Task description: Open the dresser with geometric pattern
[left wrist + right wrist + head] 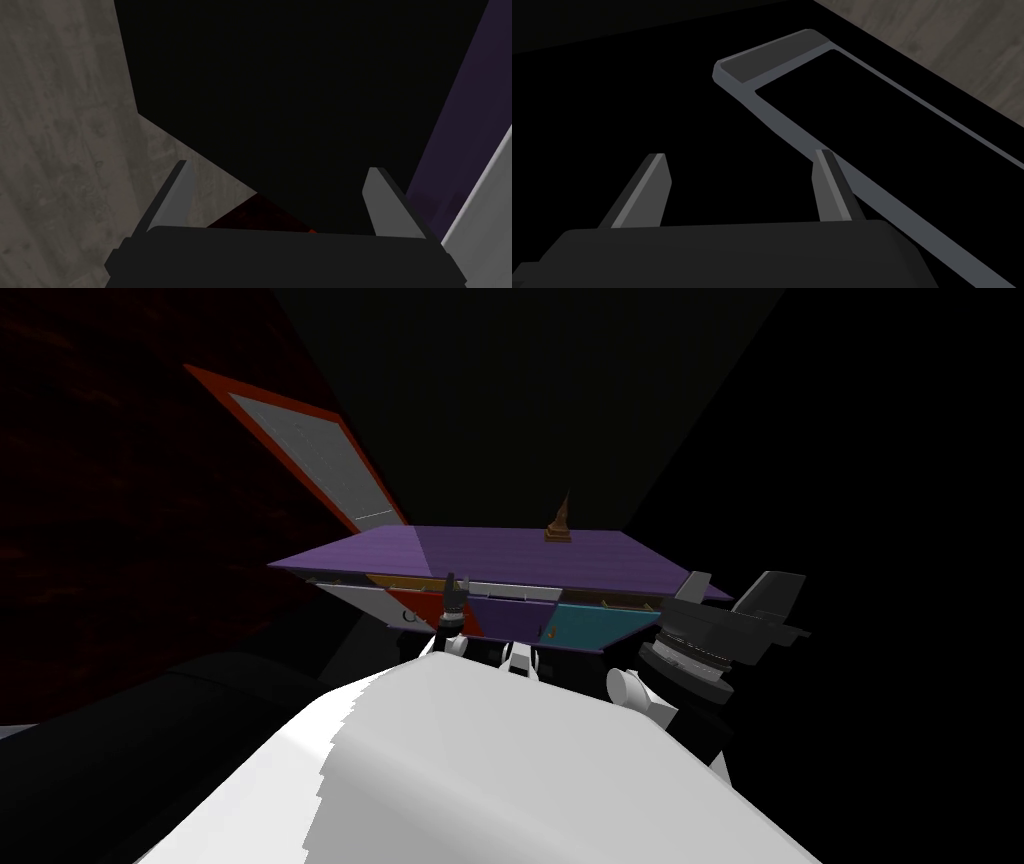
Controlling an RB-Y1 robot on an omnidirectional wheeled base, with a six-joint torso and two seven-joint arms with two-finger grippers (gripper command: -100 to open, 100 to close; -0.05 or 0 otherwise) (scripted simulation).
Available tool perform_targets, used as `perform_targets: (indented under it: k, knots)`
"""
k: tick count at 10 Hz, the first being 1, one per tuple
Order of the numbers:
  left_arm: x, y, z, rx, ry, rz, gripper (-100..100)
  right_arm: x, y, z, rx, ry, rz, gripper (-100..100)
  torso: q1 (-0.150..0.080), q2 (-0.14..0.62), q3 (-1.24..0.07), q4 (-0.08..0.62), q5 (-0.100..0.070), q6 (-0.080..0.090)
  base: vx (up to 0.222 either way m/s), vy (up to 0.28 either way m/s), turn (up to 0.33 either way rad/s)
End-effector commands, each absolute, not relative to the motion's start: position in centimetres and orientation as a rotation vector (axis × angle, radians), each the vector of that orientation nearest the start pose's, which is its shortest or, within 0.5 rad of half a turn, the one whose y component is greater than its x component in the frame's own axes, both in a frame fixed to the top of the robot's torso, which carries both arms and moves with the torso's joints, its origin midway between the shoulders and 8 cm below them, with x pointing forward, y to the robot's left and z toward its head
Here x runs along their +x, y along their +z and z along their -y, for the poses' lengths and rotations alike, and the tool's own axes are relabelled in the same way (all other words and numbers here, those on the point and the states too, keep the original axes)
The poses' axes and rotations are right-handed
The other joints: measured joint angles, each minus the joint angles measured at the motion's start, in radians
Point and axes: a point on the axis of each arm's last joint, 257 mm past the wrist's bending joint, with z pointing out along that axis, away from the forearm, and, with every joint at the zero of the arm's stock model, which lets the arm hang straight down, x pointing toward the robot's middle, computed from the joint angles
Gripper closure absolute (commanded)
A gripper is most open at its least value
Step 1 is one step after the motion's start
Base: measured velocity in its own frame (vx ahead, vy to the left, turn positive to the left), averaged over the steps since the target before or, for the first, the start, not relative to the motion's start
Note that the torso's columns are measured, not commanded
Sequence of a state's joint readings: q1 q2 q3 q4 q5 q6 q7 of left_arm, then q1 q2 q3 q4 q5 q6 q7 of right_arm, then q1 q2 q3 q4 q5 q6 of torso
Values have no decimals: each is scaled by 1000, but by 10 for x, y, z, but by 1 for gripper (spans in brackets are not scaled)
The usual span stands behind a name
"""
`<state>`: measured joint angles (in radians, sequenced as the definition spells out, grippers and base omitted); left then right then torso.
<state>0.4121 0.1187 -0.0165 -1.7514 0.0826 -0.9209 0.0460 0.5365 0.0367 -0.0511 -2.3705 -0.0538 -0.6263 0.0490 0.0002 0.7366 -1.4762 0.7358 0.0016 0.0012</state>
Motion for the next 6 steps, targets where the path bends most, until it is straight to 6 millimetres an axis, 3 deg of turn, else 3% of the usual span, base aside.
perform_targets:
  k: [1, 6]
  knots:
    - [358, -118, -290, -695, -1396, -667, -100, 293, 75, 300, 539, 1256, -434, 0, 0, -2, -1, -1, 1, 0, -5, -49, 9]
    - [359, -141, -291, -703, -1391, -692, -100, 293, 75, 300, 539, 1256, -434, 0, 0, -5, -3, -2, 0, 1, -6, -36, 10]
